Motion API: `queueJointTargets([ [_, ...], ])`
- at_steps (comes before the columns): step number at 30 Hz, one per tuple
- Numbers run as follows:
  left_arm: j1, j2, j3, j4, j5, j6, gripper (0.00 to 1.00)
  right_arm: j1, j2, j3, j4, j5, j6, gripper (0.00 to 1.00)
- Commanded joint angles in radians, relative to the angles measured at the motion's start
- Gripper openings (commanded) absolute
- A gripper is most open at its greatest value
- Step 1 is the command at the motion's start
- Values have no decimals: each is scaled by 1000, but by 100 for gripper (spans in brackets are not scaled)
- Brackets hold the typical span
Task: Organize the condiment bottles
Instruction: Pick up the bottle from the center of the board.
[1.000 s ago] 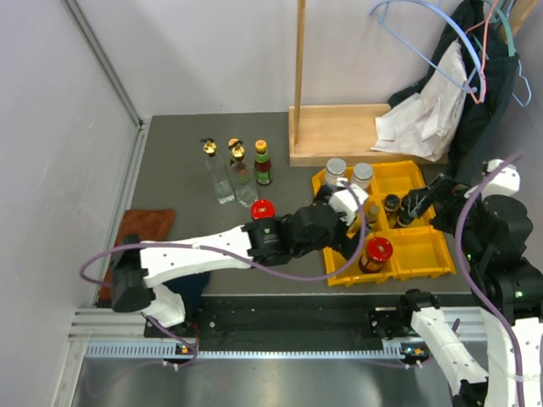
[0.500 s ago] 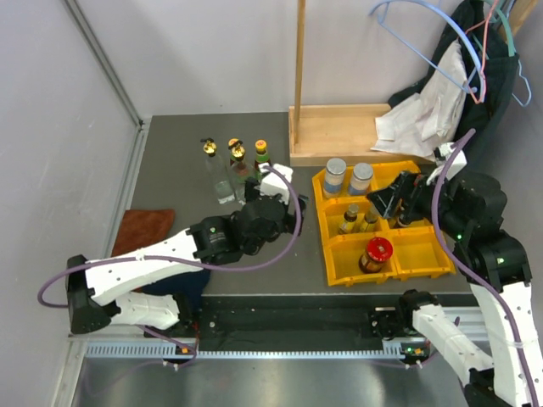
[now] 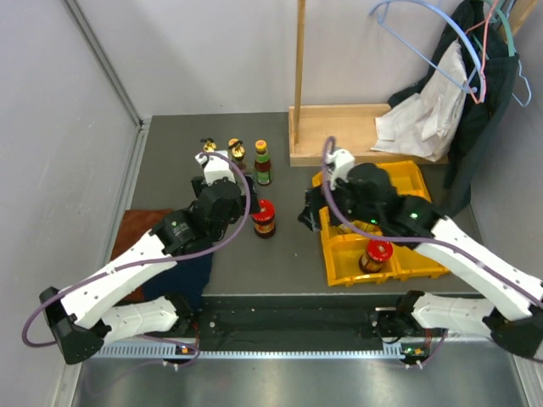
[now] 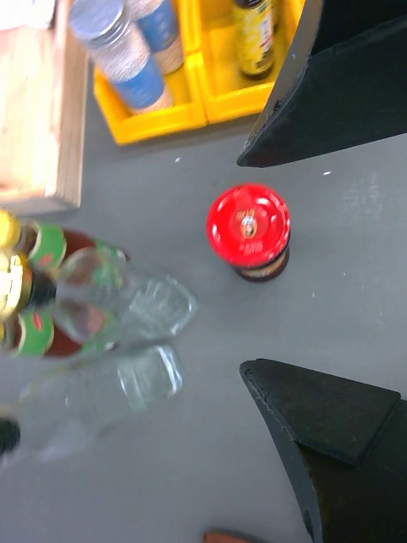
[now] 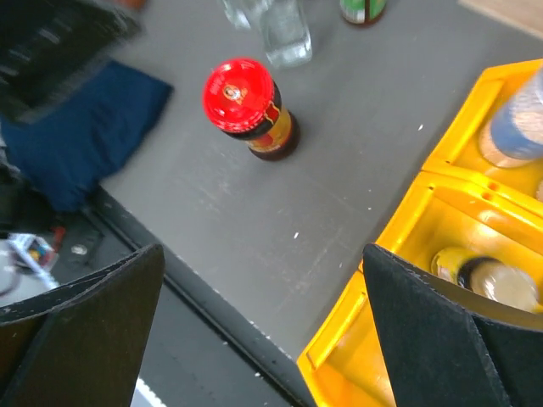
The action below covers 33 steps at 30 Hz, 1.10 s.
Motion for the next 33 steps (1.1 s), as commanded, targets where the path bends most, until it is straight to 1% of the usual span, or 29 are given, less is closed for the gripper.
queueJointTargets([
  [1,70,-14,-16,-73,3,-58,99,73,141,72,142,102,-43,99],
  [3,110,-13,-22,-108,20,-83,99,84,190,77,170,103,-46,99],
  [4,162,-11,-33,-119,43,-89,99,87,233,86,182,105,-46,99],
  [5,190,-10,-40,-122,63,-101,99,90,259,91,199,100,-49,99],
  [6,219,-13,-49,-125,111,-106,99,96,277,98,205,100,-52,99],
  [7,271,-16,-69,-125,135,-110,99,102,314,100,218,100,-59,99],
  [10,349,-23,-111,-109,202,-127,99,116,365,109,264,99,-73,99],
  [16,455,-42,-168,-90,276,-163,99,130,491,154,305,88,-92,99],
  [22,501,-54,-194,-72,310,-161,99,145,594,215,290,80,-113,99],
  [33,511,-56,-203,-64,314,-164,99,150,687,243,302,85,-107,99],
])
